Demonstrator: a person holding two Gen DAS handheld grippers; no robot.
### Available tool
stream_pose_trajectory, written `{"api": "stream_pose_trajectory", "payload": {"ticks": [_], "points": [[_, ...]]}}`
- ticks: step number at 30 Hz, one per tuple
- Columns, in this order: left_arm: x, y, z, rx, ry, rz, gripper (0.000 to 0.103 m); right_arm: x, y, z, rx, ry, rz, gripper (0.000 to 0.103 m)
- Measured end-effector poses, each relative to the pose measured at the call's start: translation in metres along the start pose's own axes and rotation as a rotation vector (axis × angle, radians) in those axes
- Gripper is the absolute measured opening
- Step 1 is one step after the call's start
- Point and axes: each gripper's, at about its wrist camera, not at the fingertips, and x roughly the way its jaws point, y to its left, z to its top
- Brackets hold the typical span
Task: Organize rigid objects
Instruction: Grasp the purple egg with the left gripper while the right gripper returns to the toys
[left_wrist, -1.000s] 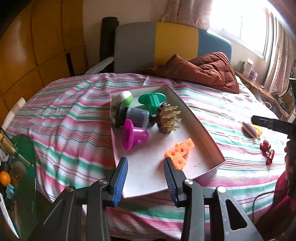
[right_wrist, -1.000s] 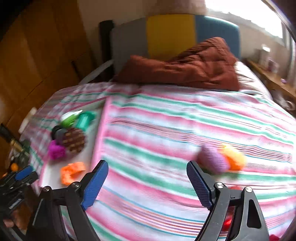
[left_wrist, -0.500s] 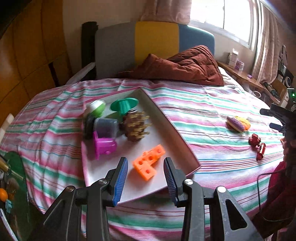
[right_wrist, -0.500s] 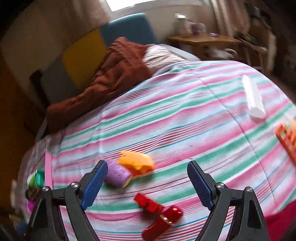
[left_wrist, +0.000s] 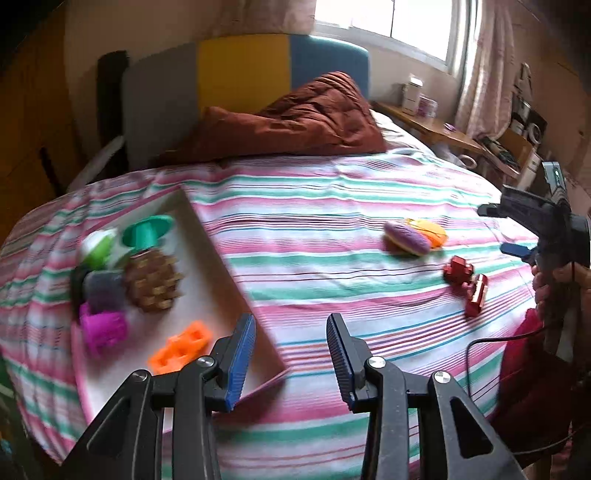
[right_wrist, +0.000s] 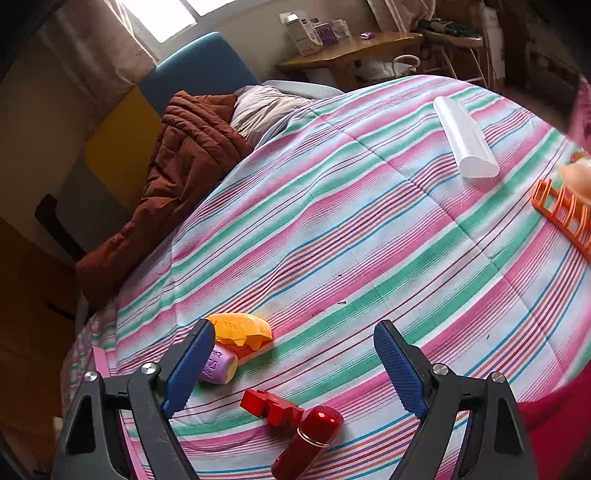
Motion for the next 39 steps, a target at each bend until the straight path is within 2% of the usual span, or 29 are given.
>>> {"api": "stream_pose_trajectory", "payload": {"ticks": [2, 7, 9, 16, 18, 20, 28, 32, 39], "points": [[0.01, -0.015, 0.005, 0.039, 0.018, -0.03, 0.04, 0.001, 0.001, 0.0, 0.001, 0.002, 0.004, 0.088], [0.037, -0.045, 0.021, 0.105, 0.047, -0.092, 0.048, 0.003, 0.002, 0.001, 0.002, 0.014, 0.022, 0.088], [0.049, -0.055, 0.028, 0.136, 0.059, -0.112, 0.06, 0.003, 0.001, 0.001, 0.005, 0.013, 0.028, 0.089], [0.088, -0.088, 0.057, 0.236, 0.095, -0.184, 0.067, 0.005, 0.002, 0.002, 0.01, 0.025, 0.055, 0.089], [0.096, -0.097, 0.063, 0.266, 0.099, -0.214, 0.077, 0.005, 0.002, 0.002, 0.011, 0.027, 0.061, 0.089], [0.106, -0.107, 0.068, 0.303, 0.113, -0.221, 0.082, 0.006, 0.002, 0.002, 0.016, 0.033, 0.068, 0.089], [0.14, -0.134, 0.083, 0.401, 0.135, -0.213, 0.085, 0.007, -0.005, 0.003, 0.064, 0.043, 0.099, 0.09], [0.151, -0.139, 0.093, 0.408, 0.15, -0.24, 0.086, 0.008, -0.007, 0.004, 0.076, 0.047, 0.11, 0.09], [0.171, -0.151, 0.098, 0.465, 0.17, -0.237, 0.087, 0.013, -0.006, 0.003, 0.084, 0.063, 0.123, 0.091]]}}
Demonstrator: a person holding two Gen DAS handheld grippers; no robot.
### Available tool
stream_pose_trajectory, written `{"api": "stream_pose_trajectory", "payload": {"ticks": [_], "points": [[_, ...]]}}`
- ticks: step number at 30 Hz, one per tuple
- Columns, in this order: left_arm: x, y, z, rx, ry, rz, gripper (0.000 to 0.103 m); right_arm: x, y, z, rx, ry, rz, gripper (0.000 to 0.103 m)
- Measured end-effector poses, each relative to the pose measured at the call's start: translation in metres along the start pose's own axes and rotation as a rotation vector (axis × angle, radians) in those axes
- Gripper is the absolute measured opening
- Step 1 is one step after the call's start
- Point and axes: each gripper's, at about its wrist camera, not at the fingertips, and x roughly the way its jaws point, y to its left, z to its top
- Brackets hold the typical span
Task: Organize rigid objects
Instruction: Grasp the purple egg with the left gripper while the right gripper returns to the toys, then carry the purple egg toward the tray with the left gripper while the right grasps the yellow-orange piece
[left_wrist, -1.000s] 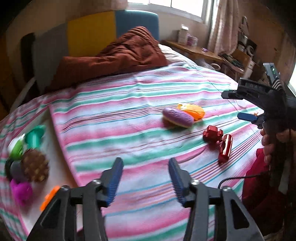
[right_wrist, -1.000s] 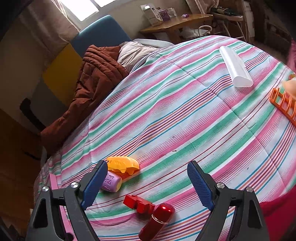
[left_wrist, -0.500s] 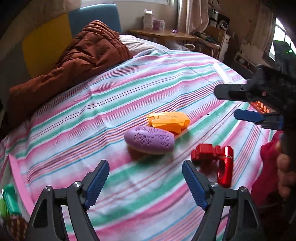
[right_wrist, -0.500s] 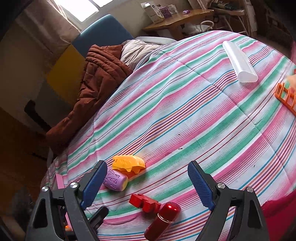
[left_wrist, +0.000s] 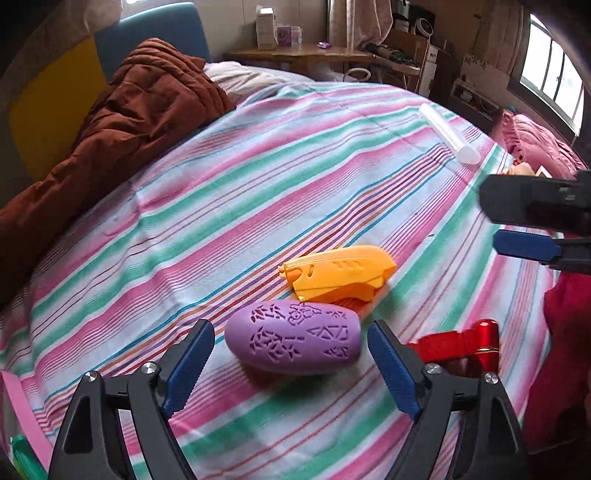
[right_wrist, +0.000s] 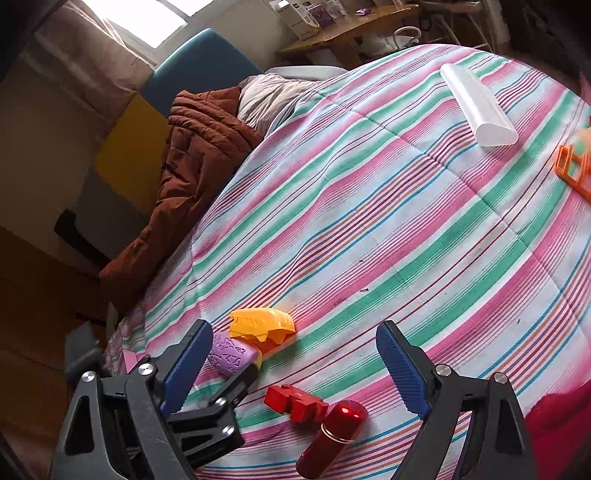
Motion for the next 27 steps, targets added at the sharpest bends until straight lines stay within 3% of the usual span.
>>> {"api": "stream_pose_trajectory", "payload": {"ticks": [3, 5, 8, 19, 27], "points": [[0.011, 0.004, 0.0, -0.022, 0.025, -0.007, 0.086, 0.001, 0.001, 0.0, -0.004, 0.005, -0.002, 0.091], [0.009, 0.008, -0.002, -0.05, 0.009, -0.005, 0.077, 0.002, 0.001, 0.0, -0.002, 0.006, -0.002, 0.091], [0.001, 0.011, -0.012, -0.097, -0.002, -0.014, 0.077, 0.002, 0.0, 0.001, 0.002, 0.0, -0.005, 0.091], [-0.055, -0.008, -0.111, -0.227, -0.09, 0.1, 0.077, 0.006, -0.004, 0.001, 0.013, 0.025, -0.02, 0.091], [-0.06, -0.013, -0.128, -0.229, -0.13, 0.141, 0.077, 0.011, -0.003, -0.003, -0.011, 0.048, -0.06, 0.091]]}}
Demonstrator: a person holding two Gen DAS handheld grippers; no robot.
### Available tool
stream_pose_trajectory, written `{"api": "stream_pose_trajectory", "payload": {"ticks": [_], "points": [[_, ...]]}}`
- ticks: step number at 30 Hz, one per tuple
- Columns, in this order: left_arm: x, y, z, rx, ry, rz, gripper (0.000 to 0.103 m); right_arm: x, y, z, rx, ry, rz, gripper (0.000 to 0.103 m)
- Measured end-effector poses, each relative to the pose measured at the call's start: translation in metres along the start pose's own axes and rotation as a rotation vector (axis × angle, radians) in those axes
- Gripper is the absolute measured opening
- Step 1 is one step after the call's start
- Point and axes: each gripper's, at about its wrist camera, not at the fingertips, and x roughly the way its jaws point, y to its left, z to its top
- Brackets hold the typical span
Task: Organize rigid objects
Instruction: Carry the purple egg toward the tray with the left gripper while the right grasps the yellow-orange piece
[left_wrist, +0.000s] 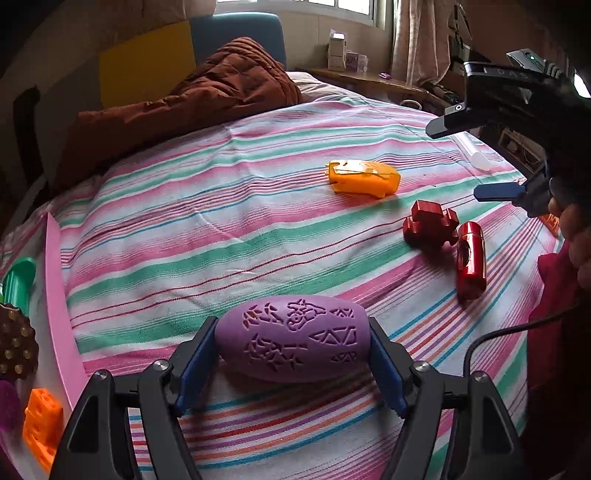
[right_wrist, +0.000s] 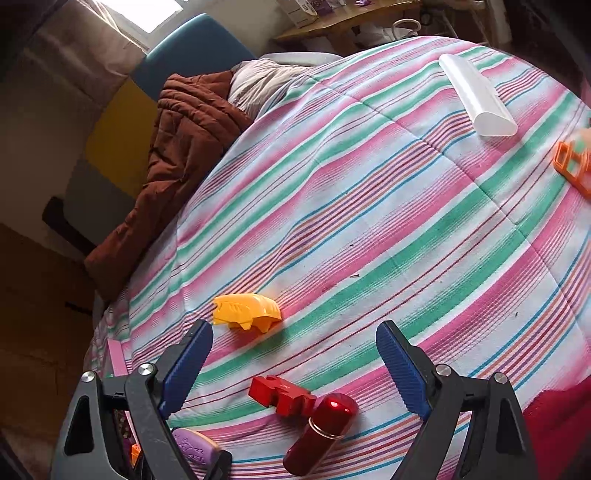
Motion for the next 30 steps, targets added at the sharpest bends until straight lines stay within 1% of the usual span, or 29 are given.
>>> {"api": "stream_pose_trajectory", "payload": {"ticks": [3, 5, 7, 12, 13, 16, 19, 30], "points": [[-0.001, -0.001, -0.003, -0.001, -0.023, 0.01, 0.077, 0.001, -0.001, 0.0, 0.002, 0.001, -0.017, 0.091], [-0.001, 0.0, -0.003, -0.009, -0.022, 0.012, 0.077, 0.003, 0.0, 0.0, -0.005, 0.006, -0.027, 0.091], [-0.002, -0.002, -0.001, -0.013, -0.014, 0.036, 0.077, 0.004, 0.001, -0.001, -0.013, 0.011, -0.037, 0.091], [-0.009, 0.01, -0.002, -0.084, 0.011, 0.033, 0.077, 0.01, 0.002, -0.002, -0.03, 0.033, -0.055, 0.091], [-0.012, 0.012, -0.004, -0.095, 0.01, 0.027, 0.077, 0.011, 0.003, -0.002, -0.035, 0.038, -0.057, 0.091], [-0.023, 0.017, -0.004, -0.111, 0.005, 0.04, 0.077, 0.013, 0.006, -0.004, -0.049, 0.048, -0.064, 0.091], [-0.036, 0.019, -0.005, -0.119, -0.01, 0.041, 0.077, 0.016, 0.007, -0.005, -0.055, 0.06, -0.069, 0.091], [-0.081, 0.022, -0.003, -0.124, -0.083, 0.046, 0.077, 0.017, 0.006, -0.006, -0.053, 0.055, -0.092, 0.091]]}}
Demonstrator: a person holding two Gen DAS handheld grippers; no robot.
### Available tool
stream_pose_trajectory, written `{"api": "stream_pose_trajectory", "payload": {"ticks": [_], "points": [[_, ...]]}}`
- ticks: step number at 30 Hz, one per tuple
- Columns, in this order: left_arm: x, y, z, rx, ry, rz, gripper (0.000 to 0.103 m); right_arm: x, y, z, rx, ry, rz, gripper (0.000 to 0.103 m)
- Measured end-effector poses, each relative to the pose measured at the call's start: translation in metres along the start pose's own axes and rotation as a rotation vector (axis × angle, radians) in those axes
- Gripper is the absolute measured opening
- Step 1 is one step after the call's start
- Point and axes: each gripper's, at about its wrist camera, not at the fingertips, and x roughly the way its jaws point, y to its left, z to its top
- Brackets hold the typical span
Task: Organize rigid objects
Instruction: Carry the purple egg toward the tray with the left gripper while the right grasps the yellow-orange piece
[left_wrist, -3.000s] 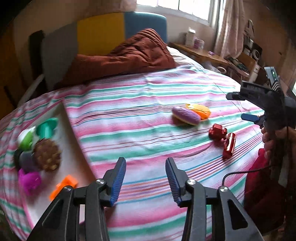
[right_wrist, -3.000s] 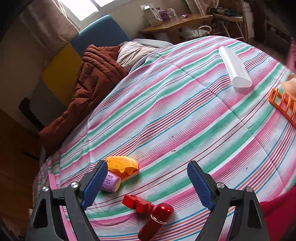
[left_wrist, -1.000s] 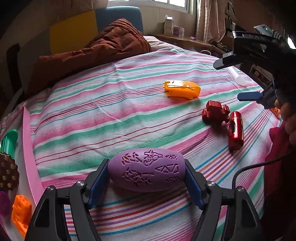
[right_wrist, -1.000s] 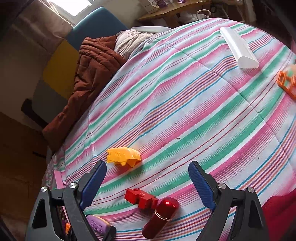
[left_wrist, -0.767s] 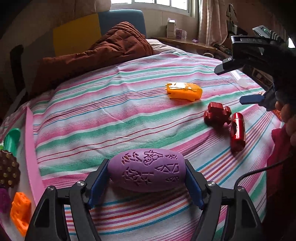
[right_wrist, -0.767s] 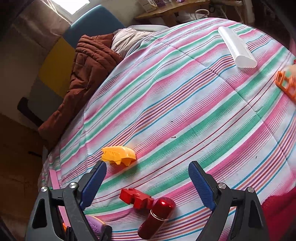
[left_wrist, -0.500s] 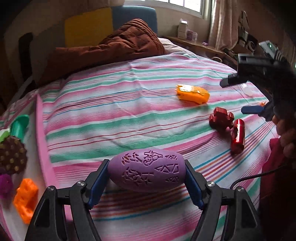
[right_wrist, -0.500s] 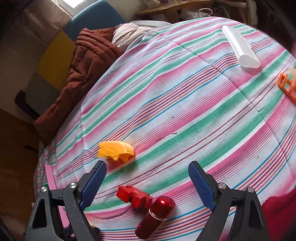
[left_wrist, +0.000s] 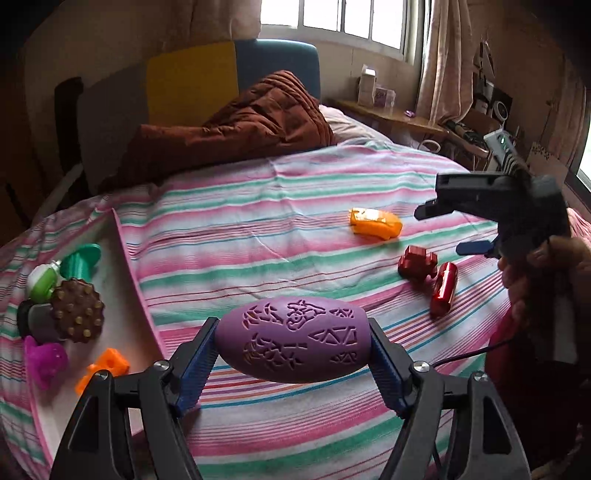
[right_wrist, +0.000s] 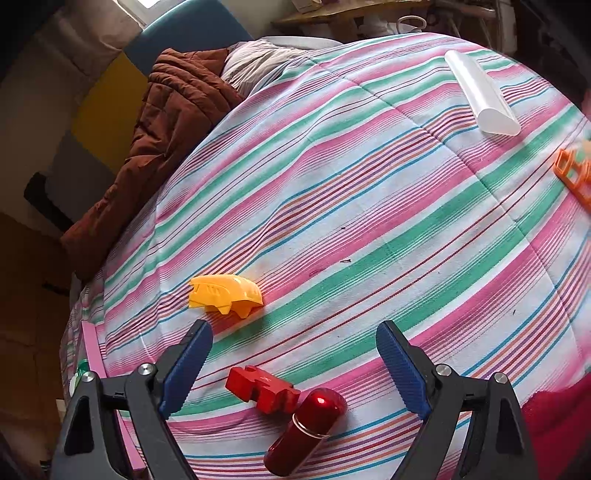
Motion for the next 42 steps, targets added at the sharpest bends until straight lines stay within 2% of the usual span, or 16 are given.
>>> {"api": "stream_pose_trajectory", "payload": {"ticks": [12, 20, 23, 32, 34, 35, 36, 37, 38, 42], "points": [[-0.024, 0.019, -0.004, -0.047, -0.03, 0.019, 0.077, 0.004, 0.002, -0.001, -0.012, 0.003, -0.04, 0.091], [-0.039, 0.035, -0.008, -0.068, -0.05, 0.034, 0.077, 0.005, 0.005, -0.002, -0.007, 0.022, -0.011, 0.091], [-0.043, 0.044, -0.01, -0.088, -0.051, 0.043, 0.077, 0.011, 0.018, 0.003, -0.01, 0.03, 0.018, 0.091], [-0.057, 0.065, -0.013, -0.131, -0.066, 0.074, 0.077, 0.06, 0.075, 0.017, -0.118, 0.063, -0.047, 0.091], [-0.059, 0.069, -0.013, -0.14, -0.066, 0.082, 0.077, 0.069, 0.088, 0.016, -0.178, 0.053, -0.101, 0.092], [-0.059, 0.071, -0.014, -0.145, -0.066, 0.083, 0.077, 0.072, 0.091, 0.015, -0.212, 0.045, -0.126, 0.088], [-0.06, 0.073, -0.014, -0.149, -0.067, 0.087, 0.077, 0.075, 0.097, 0.012, -0.263, 0.046, -0.154, 0.081], [-0.061, 0.075, -0.014, -0.154, -0.068, 0.092, 0.077, 0.076, 0.103, 0.008, -0.319, 0.043, -0.187, 0.066], [-0.062, 0.077, -0.015, -0.16, -0.069, 0.094, 0.077, 0.075, 0.11, 0.001, -0.385, 0.043, -0.205, 0.065], [-0.067, 0.087, -0.013, -0.175, -0.078, 0.121, 0.077, 0.069, 0.124, -0.033, -0.549, 0.086, -0.119, 0.065]]}}
